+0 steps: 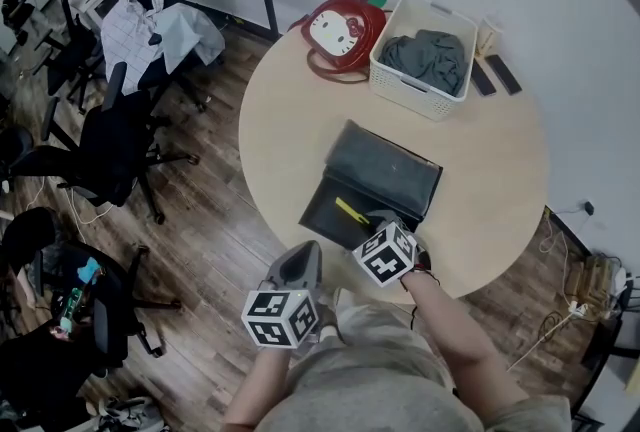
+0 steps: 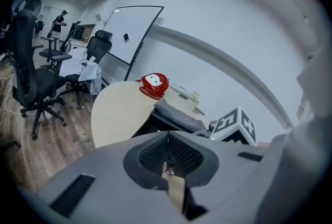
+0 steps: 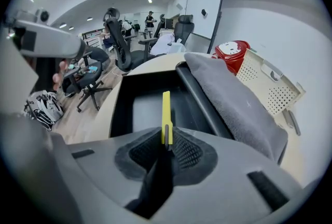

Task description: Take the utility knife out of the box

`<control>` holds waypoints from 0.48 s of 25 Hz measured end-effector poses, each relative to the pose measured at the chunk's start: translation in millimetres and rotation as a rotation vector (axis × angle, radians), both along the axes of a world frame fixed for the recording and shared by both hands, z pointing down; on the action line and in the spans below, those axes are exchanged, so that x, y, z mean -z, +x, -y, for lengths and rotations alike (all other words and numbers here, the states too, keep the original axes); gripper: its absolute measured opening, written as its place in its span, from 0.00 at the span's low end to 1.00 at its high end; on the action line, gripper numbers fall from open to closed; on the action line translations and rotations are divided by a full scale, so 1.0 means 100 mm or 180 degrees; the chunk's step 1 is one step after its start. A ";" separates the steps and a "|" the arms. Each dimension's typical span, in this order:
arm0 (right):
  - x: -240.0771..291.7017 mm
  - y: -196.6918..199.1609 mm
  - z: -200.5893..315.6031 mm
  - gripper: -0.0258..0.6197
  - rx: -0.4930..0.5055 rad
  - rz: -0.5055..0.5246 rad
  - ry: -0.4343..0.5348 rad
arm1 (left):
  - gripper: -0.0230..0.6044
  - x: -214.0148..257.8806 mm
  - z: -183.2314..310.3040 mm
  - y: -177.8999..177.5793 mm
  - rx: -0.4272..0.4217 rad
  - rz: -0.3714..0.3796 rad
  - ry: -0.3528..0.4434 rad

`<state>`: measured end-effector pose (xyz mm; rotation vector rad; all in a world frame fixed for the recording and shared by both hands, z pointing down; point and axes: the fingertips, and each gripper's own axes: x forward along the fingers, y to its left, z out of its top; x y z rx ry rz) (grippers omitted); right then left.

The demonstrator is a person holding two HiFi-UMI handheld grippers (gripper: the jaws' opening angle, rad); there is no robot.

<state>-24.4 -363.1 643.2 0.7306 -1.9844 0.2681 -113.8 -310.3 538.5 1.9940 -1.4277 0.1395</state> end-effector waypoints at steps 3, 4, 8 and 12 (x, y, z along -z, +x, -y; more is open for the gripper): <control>0.20 -0.01 -0.07 0.12 -0.0075 0.0190 0.0146 | 0.04 0.03 -0.07 0.01 -0.0009 -0.0003 0.0042; 0.27 -0.01 -0.11 0.12 -0.0097 0.0251 0.0201 | 0.04 0.05 -0.10 0.02 -0.0015 -0.0002 0.0057; 0.55 -0.01 -0.26 0.12 -0.0194 0.0487 0.0426 | 0.04 0.11 -0.23 0.05 -0.0032 0.0010 0.0115; 0.80 0.00 -0.42 0.12 -0.0299 0.0706 0.0613 | 0.04 0.18 -0.38 0.07 -0.0037 0.0022 0.0173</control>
